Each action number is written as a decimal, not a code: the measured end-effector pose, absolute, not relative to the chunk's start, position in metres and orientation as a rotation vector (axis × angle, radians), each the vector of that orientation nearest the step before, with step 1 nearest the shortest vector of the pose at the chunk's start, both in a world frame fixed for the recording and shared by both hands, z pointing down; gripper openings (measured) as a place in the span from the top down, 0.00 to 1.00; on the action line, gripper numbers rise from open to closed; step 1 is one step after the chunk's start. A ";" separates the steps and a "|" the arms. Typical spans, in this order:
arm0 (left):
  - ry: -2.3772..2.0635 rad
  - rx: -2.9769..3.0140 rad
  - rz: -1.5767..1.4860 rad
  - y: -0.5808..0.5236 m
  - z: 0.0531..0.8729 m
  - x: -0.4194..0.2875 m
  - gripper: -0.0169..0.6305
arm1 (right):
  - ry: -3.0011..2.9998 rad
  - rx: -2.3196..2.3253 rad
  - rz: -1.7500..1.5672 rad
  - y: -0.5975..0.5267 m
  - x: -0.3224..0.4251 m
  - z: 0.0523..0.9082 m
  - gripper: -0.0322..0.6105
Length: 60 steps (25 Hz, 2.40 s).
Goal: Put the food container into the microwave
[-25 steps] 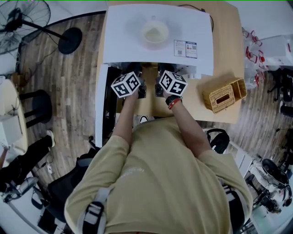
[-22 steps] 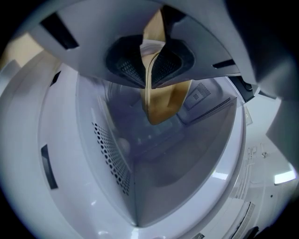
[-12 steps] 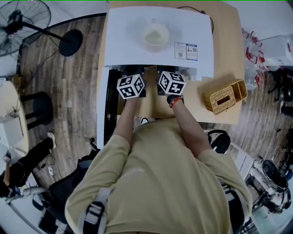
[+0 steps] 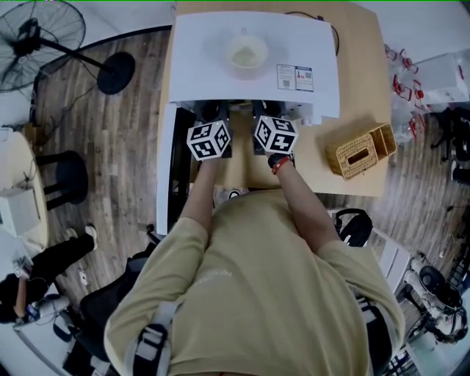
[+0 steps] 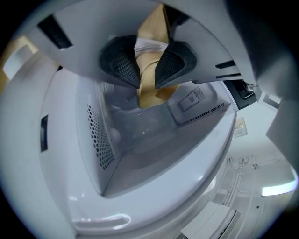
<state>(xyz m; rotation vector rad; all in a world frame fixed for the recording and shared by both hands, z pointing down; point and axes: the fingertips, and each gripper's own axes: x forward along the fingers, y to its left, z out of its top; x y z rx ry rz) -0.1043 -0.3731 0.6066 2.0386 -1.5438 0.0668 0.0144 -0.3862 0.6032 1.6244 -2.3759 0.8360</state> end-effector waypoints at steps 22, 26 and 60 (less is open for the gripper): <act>-1.520 2.182 0.122 -0.269 0.565 -0.098 0.90 | -2.361 1.686 0.732 -0.277 0.020 0.563 0.81; -1.490 2.195 0.099 -0.249 0.557 -0.096 0.93 | -2.362 1.713 0.696 -0.255 0.024 0.553 0.83; -1.569 2.304 0.157 -0.179 0.528 -0.086 0.95 | -2.376 1.810 0.515 -0.168 0.052 0.516 0.91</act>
